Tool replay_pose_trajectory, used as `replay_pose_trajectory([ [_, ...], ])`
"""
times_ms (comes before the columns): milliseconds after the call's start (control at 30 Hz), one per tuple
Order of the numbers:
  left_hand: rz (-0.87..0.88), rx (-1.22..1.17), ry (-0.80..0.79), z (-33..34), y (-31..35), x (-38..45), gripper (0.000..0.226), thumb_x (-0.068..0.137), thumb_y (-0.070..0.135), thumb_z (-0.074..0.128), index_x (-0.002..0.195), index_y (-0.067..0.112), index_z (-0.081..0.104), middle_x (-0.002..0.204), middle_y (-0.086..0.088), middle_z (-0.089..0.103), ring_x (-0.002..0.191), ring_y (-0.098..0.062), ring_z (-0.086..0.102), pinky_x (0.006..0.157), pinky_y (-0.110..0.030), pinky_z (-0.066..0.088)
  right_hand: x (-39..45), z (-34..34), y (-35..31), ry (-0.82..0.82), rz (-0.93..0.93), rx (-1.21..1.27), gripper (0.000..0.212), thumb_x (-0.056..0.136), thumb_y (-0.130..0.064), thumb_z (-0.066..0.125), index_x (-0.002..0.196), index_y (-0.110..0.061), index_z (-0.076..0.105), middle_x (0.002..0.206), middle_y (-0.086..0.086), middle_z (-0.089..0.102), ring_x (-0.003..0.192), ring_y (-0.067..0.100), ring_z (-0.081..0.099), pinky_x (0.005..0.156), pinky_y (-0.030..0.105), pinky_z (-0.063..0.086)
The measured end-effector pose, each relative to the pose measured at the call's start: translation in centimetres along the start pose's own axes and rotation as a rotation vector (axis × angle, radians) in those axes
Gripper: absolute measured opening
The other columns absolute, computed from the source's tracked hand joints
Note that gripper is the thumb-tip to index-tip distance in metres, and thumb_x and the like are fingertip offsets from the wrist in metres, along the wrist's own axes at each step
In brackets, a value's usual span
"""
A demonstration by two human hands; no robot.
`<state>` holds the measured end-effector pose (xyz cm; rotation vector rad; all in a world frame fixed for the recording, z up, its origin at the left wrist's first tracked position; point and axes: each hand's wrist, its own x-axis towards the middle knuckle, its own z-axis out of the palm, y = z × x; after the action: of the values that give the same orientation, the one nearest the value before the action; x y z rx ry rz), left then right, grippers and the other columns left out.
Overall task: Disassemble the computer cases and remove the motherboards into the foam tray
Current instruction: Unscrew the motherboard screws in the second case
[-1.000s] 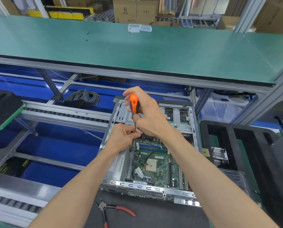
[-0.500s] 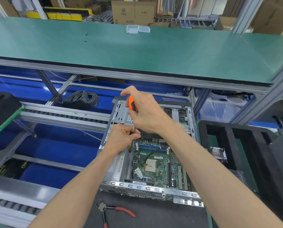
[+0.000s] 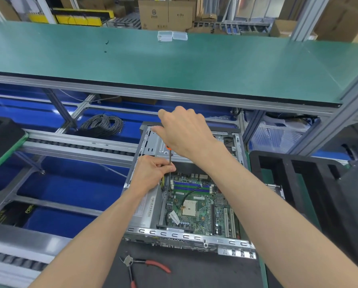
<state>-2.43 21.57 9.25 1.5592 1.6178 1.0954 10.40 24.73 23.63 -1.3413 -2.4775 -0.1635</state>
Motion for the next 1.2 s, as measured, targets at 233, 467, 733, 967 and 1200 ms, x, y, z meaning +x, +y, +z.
replay_pose_trajectory([
  [233, 0.008, 0.060, 0.013, 0.0, 0.1, 0.0, 0.014, 0.074, 0.023, 0.087, 0.070, 0.032, 0.078, 0.040, 0.014, 0.030, 0.040, -0.006, 0.028, 0.044, -0.011, 0.022, 0.3, -0.2, 1.0, -0.137, -0.128, 0.290, 0.031, 0.079, -0.008, 0.055, 0.110, -0.015, 0.054, 0.093, 0.002, 0.058, 0.084, 0.022, 0.049, 0.066, 0.034, 0.033],
  [467, 0.019, 0.032, -0.041, 0.1, -0.1, 0.0, 0.029, 0.084, 0.020, 0.080, 0.069, 0.044, 0.076, 0.041, 0.014, 0.032, 0.043, -0.004, 0.028, 0.048, -0.016, 0.028, 0.0, -1.2, 0.5, -0.139, -0.061, 0.182, 0.026, 0.088, -0.039, 0.053, 0.101, -0.017, 0.056, 0.085, -0.001, 0.045, 0.077, 0.027, 0.048, 0.062, 0.035, 0.031],
  [733, -0.017, -0.001, -0.010, 0.0, -0.2, 0.2, 0.024, 0.074, 0.022, 0.087, 0.066, 0.042, 0.077, 0.043, 0.018, 0.052, 0.043, 0.001, 0.046, 0.050, -0.010, 0.037, 0.7, -1.2, 0.2, -0.175, -0.076, 0.070, 0.014, 0.098, -0.022, 0.049, 0.091, -0.014, 0.041, 0.077, 0.004, 0.037, 0.078, 0.030, 0.044, 0.059, 0.038, 0.034],
  [967, 0.017, 0.021, -0.036, 0.0, -0.3, 0.0, 0.019, 0.081, 0.017, 0.082, 0.074, 0.035, 0.077, 0.045, 0.012, 0.027, 0.045, -0.006, 0.025, 0.049, -0.019, 0.025, 0.6, -2.5, 1.3, -0.330, -0.145, 0.361, 0.028, 0.075, -0.008, 0.055, 0.100, -0.016, 0.064, 0.080, -0.013, 0.046, 0.074, 0.004, 0.044, 0.058, 0.026, 0.035],
  [1200, -0.022, -0.003, -0.046, 0.0, 0.2, -0.2, 0.013, 0.082, 0.013, 0.080, 0.081, 0.026, 0.081, 0.051, 0.024, 0.061, 0.056, 0.009, 0.060, 0.063, -0.006, 0.045, 0.6, -1.9, 0.3, -0.207, 0.013, 0.051, 0.034, 0.102, -0.047, 0.045, 0.087, -0.017, 0.038, 0.071, -0.002, 0.023, 0.070, 0.027, 0.033, 0.065, 0.040, 0.029],
])
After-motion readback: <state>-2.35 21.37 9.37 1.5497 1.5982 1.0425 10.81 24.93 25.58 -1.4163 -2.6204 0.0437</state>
